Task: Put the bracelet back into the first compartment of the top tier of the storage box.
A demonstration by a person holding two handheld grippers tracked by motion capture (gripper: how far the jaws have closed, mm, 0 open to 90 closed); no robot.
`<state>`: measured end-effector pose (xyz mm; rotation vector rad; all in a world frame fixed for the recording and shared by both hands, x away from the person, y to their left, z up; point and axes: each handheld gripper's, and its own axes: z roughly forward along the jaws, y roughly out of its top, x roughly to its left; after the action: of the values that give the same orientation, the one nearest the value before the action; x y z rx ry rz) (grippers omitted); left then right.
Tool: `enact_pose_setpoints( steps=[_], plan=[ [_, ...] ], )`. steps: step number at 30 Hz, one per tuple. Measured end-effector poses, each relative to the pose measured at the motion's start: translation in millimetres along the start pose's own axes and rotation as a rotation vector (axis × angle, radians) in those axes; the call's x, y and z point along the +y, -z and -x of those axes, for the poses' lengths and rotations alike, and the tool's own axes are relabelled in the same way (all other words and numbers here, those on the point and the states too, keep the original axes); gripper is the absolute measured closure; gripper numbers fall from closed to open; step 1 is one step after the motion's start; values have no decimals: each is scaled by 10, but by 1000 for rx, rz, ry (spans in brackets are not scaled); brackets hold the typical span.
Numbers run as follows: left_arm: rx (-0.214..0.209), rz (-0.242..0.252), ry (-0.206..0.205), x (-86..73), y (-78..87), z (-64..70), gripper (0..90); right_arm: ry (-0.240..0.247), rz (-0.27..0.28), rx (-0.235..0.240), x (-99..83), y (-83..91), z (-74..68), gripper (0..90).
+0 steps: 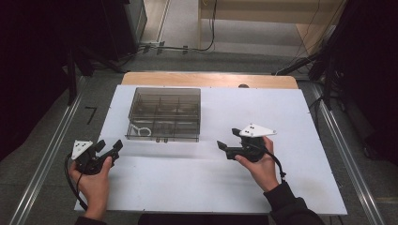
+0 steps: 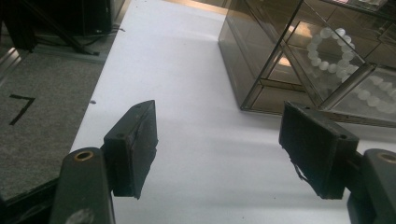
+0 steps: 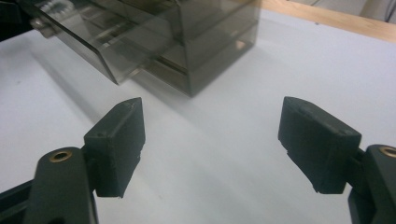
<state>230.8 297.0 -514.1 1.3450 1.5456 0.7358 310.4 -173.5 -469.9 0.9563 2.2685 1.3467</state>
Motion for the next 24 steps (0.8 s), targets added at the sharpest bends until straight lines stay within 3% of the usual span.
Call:
enact_pose_setpoints(
  steps=[18,24],
  plan=[
    [-1,2,5,1,4,1,290,-45,15,-134,-277,326,324,198],
    [-1,0,2,0,2,4,290,-56,12,-157,-342,411,405,194]
  ],
)
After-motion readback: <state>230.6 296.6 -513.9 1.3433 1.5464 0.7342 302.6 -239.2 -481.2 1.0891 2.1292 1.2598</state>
